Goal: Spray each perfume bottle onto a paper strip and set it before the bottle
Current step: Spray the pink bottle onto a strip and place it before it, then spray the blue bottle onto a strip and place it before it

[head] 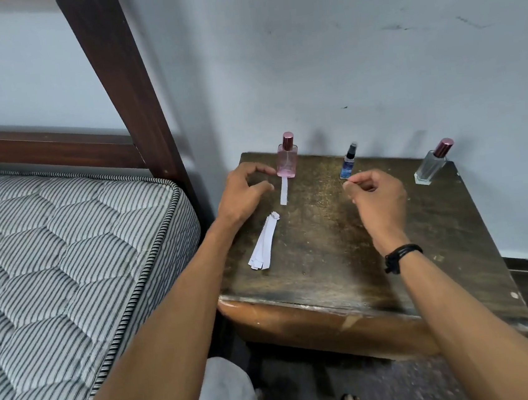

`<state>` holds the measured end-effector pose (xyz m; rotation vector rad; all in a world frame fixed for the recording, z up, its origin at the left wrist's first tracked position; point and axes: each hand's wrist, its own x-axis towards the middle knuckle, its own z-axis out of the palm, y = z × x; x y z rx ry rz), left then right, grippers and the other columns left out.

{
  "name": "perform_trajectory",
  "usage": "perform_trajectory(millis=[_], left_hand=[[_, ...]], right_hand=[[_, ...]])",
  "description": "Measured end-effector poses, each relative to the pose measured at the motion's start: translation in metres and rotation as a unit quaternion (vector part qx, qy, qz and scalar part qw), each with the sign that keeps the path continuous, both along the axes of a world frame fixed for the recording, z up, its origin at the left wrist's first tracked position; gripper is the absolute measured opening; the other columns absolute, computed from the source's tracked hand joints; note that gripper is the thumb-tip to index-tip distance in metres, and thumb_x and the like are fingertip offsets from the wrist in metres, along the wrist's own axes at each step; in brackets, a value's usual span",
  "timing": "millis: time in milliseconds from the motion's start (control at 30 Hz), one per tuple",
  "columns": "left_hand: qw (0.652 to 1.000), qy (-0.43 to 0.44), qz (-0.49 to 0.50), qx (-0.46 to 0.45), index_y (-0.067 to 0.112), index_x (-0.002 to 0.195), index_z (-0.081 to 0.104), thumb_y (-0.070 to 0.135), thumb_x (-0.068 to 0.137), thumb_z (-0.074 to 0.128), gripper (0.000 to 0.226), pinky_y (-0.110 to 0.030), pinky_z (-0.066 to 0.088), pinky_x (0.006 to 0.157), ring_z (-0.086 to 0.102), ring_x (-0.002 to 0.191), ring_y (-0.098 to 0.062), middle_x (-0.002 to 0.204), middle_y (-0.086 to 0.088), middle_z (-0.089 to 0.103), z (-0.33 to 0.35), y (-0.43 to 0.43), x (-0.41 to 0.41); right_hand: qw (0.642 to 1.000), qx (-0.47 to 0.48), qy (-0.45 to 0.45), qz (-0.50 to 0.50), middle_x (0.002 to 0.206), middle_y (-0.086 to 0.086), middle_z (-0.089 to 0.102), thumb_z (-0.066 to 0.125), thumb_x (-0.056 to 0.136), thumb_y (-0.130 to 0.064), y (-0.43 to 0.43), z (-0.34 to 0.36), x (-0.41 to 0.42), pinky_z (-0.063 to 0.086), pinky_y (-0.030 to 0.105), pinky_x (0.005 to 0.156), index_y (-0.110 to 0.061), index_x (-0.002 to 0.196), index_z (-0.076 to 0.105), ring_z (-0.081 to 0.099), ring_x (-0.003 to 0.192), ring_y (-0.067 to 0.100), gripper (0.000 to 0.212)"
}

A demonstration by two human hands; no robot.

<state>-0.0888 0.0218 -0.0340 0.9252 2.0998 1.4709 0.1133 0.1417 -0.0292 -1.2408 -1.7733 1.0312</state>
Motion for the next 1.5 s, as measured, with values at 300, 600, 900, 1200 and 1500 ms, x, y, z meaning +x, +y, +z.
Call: perform_trajectory(millis=[300,600,900,1200,1500], left_hand=[[0.989,-0.028,0.136,-0.047,0.028,0.091,0.074,0.019,0.084,0.071,0.013,-0.023,0.051,0.072,0.065,0.077,-0.002,0.086,0.011,0.073,0.014,-0.058,0.047],[0.989,0.005,0.084,-0.124,0.030,0.111,0.069,0.029,0.082,0.077,0.030,-0.025,0.050,0.083,0.065,0.089,-0.004,0.108,0.012,0.066,0.009,-0.084,0.053],[0.974,0.049,0.024,-0.222,0.024,0.124,0.066,0.027,0.084,0.079,0.042,-0.030,0.050,0.087,0.063,0.098,-0.014,0.106,0.005,0.065,0.015,-0.062,0.055],[0.964,0.072,0.030,-0.254,0.034,0.125,0.062,0.026,0.080,0.074,0.047,-0.040,0.053,0.094,0.066,0.104,-0.021,0.104,0.004,0.073,0.015,-0.056,0.067],[0.984,-0.098,0.076,-0.128,0.025,0.106,0.076,0.011,0.081,0.071,0.030,-0.038,0.059,0.087,0.073,0.083,-0.016,0.086,0.002,0.074,0.014,-0.050,0.060]], right_hand=[[0.997,-0.058,-0.039,0.036,0.089,-0.009,0.074,0.083,0.084,-0.025,-0.005,0.011,0.009,0.061,0.048,0.085,-0.031,0.085,0.072,0.072,0.088,0.018,0.013],[0.989,-0.120,-0.074,0.051,0.096,0.000,0.076,0.084,0.084,-0.024,-0.005,0.015,0.016,0.060,0.046,0.090,-0.024,0.089,0.071,0.072,0.089,0.020,0.013],[0.961,-0.105,-0.162,0.198,0.086,-0.010,0.074,0.082,0.086,-0.035,-0.077,0.018,0.025,0.057,0.034,0.078,-0.030,0.089,0.073,0.070,0.082,0.009,0.011],[0.926,-0.014,-0.253,0.280,0.089,-0.015,0.070,0.084,0.083,-0.043,-0.092,0.017,0.002,0.052,0.028,0.070,-0.034,0.105,0.069,0.065,0.079,0.002,0.028],[0.954,-0.056,-0.178,0.235,0.085,-0.013,0.070,0.085,0.082,-0.045,-0.100,0.010,-0.005,0.051,0.025,0.068,-0.030,0.100,0.072,0.066,0.080,0.002,0.026]])
